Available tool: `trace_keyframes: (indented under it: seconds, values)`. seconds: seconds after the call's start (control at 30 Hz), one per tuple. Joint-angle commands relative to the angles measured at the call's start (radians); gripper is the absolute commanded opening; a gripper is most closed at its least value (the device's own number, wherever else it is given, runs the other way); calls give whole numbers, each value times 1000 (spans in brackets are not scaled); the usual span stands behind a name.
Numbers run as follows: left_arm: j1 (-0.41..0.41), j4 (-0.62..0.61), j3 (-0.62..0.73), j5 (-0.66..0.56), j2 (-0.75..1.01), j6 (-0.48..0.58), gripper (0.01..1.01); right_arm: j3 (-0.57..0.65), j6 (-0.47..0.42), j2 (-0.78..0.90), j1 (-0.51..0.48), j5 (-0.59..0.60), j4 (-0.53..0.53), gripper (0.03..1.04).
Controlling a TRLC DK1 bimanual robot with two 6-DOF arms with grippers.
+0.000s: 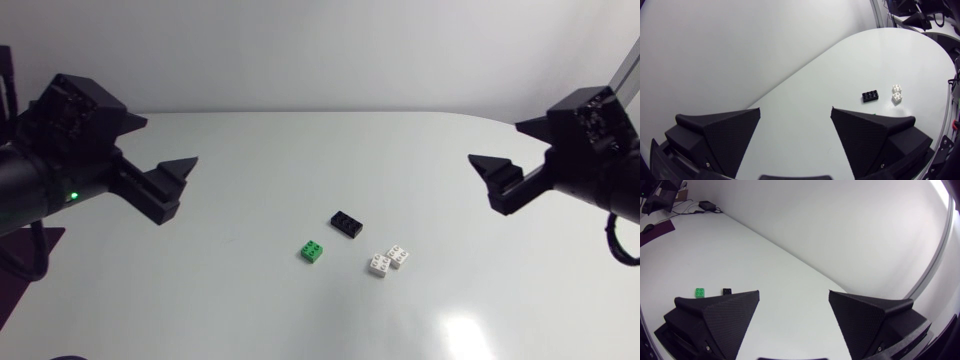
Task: Separate the duplo bricks
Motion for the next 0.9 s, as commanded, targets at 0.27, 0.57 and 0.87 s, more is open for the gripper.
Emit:
trace_keyframes:
  seconds: [0.27,0.57,0.87]
  values:
    - [-29,-79,-117,-157,-329,6,985,-177,-31,-429,43,195,-78,997]
    - [44,-109,-264,-198,-641,45,985,-278,-65,-688,40,284,-128,997]
    - [92,-133,-370,-189,-836,52,985,-375,-68,-800,34,356,-104,997]
